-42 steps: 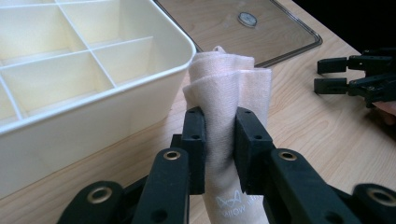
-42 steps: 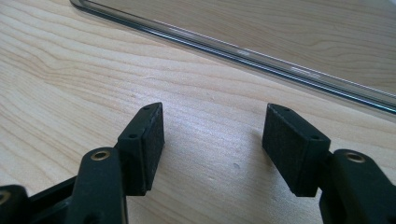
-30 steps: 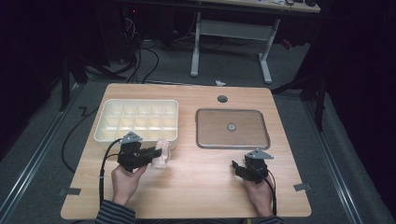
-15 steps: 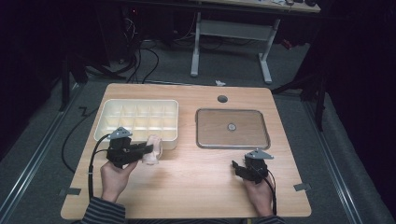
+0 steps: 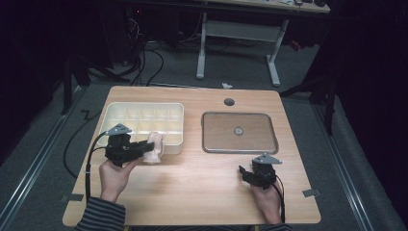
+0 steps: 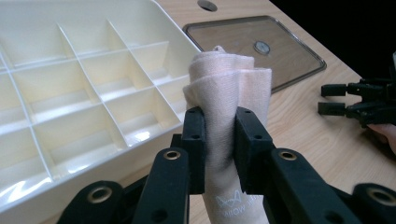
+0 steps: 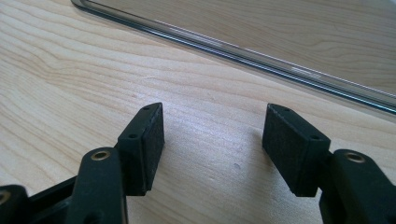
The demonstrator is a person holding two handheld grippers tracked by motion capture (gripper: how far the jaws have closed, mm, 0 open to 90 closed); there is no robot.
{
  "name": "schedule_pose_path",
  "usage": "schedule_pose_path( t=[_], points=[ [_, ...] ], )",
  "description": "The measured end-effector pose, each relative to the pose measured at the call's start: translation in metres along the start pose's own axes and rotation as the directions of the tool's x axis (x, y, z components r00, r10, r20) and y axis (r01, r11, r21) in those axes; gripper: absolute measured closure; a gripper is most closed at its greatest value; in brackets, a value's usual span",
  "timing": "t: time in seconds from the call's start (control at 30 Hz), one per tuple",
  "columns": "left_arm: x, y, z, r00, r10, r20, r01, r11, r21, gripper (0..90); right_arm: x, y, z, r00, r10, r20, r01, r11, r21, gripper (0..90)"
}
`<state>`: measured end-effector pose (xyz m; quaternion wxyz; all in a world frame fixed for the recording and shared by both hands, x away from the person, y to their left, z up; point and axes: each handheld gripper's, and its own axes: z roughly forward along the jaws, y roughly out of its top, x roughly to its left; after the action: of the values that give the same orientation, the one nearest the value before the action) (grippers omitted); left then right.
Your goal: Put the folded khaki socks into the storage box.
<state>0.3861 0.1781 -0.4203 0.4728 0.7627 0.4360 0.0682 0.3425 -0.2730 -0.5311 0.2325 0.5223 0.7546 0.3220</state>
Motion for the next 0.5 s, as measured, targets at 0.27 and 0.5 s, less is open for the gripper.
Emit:
schedule_pose_path(
  t=[0.27,0.5],
  points=[
    [0.011,0.007,-0.005,0.9996,-0.025,-0.011,0.025,0.9996,-0.015,76.3,0.000,0.000,0.000,1.0000,0.001,-0.003,-0.001,1.000,0.000,38.9],
    [0.016,0.018,-0.006,0.9994,-0.017,-0.030,0.017,0.9998,-0.011,76.3,0.000,0.000,0.000,1.0000,-0.001,-0.002,0.001,1.000,0.000,38.9]
  ],
)
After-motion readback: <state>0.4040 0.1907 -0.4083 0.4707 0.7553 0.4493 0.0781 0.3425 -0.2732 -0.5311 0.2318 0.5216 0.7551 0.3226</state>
